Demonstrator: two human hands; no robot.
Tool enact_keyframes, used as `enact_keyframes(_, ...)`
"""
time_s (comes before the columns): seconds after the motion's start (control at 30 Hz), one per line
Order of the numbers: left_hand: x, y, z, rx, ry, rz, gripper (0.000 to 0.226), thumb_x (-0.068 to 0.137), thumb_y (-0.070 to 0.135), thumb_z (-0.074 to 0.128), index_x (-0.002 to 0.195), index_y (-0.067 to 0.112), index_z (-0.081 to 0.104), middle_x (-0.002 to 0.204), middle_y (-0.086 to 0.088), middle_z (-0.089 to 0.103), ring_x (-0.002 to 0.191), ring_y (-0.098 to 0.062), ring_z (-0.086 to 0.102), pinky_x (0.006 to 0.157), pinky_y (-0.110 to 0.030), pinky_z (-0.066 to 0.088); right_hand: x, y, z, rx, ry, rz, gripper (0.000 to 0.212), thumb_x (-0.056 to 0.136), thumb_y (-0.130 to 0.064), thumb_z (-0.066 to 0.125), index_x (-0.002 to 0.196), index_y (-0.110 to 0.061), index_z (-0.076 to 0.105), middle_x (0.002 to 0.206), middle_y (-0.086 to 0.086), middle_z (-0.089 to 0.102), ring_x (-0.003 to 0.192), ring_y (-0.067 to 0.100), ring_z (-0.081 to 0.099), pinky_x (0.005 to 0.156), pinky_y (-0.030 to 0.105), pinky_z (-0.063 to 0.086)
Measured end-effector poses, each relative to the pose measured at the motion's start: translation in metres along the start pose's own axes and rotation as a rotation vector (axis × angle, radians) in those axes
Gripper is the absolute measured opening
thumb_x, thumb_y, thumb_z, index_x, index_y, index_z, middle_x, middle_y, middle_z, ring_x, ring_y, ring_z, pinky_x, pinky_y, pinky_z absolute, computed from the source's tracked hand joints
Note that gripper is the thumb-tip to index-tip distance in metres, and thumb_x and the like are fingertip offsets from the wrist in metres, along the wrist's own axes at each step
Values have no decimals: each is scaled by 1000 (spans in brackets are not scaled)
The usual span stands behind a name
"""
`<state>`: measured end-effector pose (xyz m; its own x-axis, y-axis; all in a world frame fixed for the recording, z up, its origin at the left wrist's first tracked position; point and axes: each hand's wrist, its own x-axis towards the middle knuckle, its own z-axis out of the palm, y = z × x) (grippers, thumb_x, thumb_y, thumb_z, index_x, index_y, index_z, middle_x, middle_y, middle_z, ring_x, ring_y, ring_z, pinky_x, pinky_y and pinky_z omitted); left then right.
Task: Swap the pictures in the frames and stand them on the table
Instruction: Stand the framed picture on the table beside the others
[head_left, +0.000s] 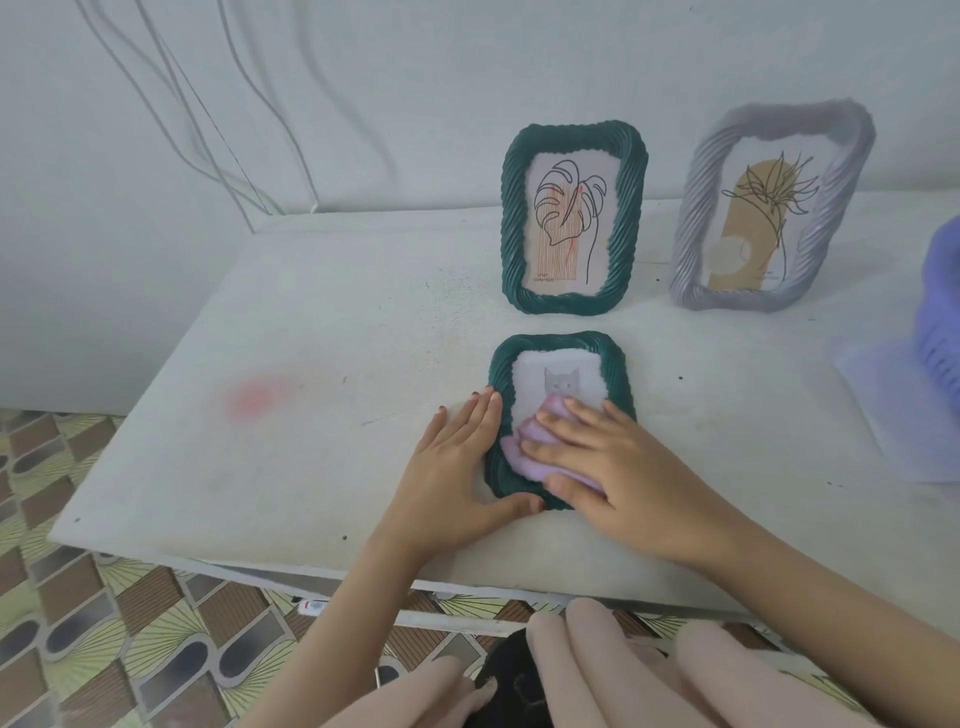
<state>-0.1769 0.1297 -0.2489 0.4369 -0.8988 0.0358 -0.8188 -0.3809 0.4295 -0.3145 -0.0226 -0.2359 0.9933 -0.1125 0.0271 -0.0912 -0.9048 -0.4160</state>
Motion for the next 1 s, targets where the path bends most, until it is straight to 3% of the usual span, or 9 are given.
enact_keyframes(0.07,0,0,-1,-1,0,4,108,65,80,38,148,19,7,150,15,0,141,0,-1,114,-21,-8,-17,-2,-2,22,16,22,56,89,-56,19,134,-36,44,149,-11,33,138,3,11,112,31,1)
enact_keyframes(0.17,0,0,-2,-3,-13,3,108,64,81,37,148,21,5,150,15,-2,141,0,-3,114,-22,-8,-19,3,-9,-51,37,89,70,85,-65,0,138,-38,37,151,-12,26,137,0,5,112,34,-6)
enact_keyframes(0.27,0,1,-3,3,-25,4,107,65,81,36,148,22,3,151,15,-2,141,0,-3,115,-25,-8,3,14,-17,-132,28,184,74,79,-61,-5,143,-39,24,155,-10,13,143,8,1,114,40,-4)
enact_keyframes(0.37,0,1,-3,-2,-27,3,107,65,80,37,148,21,4,150,15,-2,142,0,-3,115,-25,-8,32,23,-20,-193,38,227,77,76,-58,-7,144,-37,21,156,-4,14,145,17,4,115,44,1)
enact_keyframes(0.53,0,3,-5,-6,-24,-1,109,63,80,35,148,20,5,146,17,-4,140,1,-3,114,-24,-8,49,14,-13,-176,-21,173,49,98,-43,24,145,-30,25,157,-2,15,145,21,2,115,46,2)
enact_keyframes(0.77,0,1,-2,-49,-15,-19,109,63,80,39,148,19,9,147,17,-1,138,3,-2,115,-24,-5,1,-17,-4,-40,-84,112,49,94,-48,23,141,-37,31,155,-10,18,145,16,2,114,44,6)
enact_keyframes(0.83,1,2,-2,-63,-26,-20,109,63,79,41,148,19,7,146,17,-2,137,4,-2,115,-26,-4,-12,-19,-5,12,-18,93,58,86,-54,15,135,-38,43,151,-10,30,143,17,13,113,43,15)
enact_keyframes(0.9,2,3,-4,-85,-42,-21,110,61,78,42,148,21,5,147,17,-2,138,3,-2,115,-27,-5,-20,-18,-4,123,105,109,53,88,-53,22,126,-36,55,148,-5,37,139,17,25,111,37,24)
enact_keyframes(1.0,1,7,-7,-179,-69,-29,108,62,74,44,147,26,-1,150,18,0,140,1,-2,114,-24,-7,-27,-19,-2,337,239,283,43,92,-56,31,123,-39,55,150,-14,18,138,4,16,110,24,14)
